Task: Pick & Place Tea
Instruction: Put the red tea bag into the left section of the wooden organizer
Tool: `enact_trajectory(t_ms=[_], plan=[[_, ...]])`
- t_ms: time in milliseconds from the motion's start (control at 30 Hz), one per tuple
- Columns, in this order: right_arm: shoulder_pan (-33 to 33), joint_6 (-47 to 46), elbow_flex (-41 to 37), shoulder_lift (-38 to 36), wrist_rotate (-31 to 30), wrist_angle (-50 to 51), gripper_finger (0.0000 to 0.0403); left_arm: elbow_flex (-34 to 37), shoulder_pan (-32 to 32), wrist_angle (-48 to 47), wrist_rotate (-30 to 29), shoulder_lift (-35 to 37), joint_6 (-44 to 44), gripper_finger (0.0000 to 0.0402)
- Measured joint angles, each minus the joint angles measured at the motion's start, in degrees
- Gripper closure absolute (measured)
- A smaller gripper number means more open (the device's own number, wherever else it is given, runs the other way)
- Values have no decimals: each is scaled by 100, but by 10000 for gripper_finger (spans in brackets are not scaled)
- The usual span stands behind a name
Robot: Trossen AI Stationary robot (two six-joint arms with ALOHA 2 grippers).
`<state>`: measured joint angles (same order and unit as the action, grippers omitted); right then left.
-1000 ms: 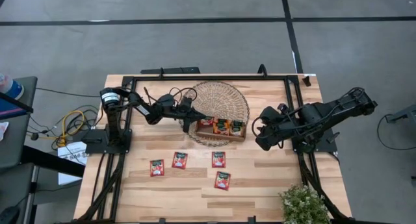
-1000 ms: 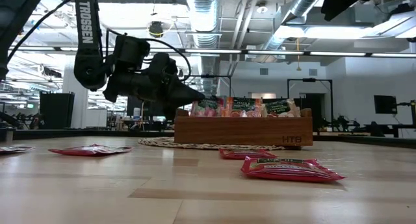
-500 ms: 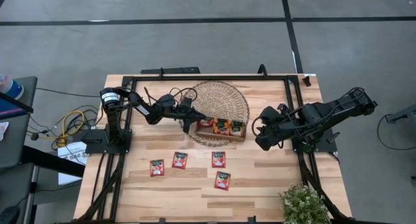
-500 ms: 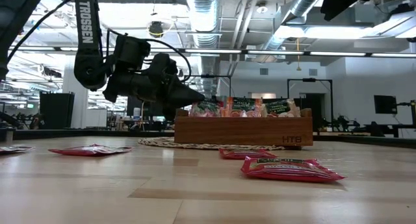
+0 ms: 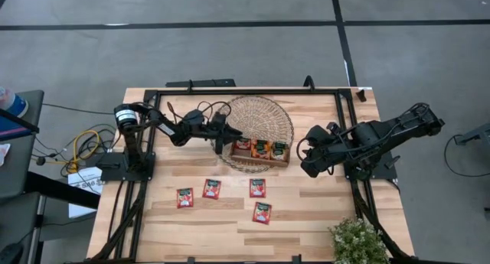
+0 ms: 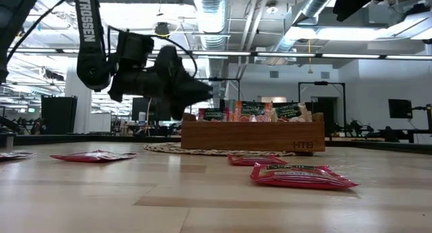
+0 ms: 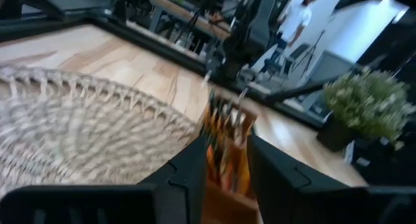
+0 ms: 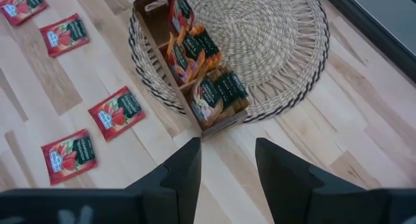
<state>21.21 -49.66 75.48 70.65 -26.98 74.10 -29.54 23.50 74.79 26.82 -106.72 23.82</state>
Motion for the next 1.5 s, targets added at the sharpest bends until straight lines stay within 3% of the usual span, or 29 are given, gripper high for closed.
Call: enact_trajectory(t_ms=[267, 367, 467, 600, 900, 1200, 1333, 1500], plan=[[0, 278, 0, 0, 2, 18, 262, 0, -295, 7, 1206, 1018, 1198, 296], [0, 425, 2, 0, 4, 18, 265, 0, -907, 1, 1196, 1378, 1424, 296], [0, 525, 2, 0, 1, 51, 266, -4, -1509, -327, 828, 1653, 1184, 296], [-69, 785, 2, -2, -7, 106, 264, -240, -1951, -1969, 47, 1888, 681, 296], [-103, 1129, -725, -585, 6, -347, 263, -1554, -2614, -5817, -1038, 1870, 18, 296], [281, 1229, -1641, -1350, 185, -1518, 261, -2513, -2778, -10156, -1606, 1924, 89, 296], [387, 1597, -1762, -1302, 170, -1740, 260, -2516, -2949, -10984, -1788, 1922, 4, 296], [406, 2011, -1781, -1044, 165, -1827, 263, -2522, -3031, -11021, -2014, 1916, -535, 296]])
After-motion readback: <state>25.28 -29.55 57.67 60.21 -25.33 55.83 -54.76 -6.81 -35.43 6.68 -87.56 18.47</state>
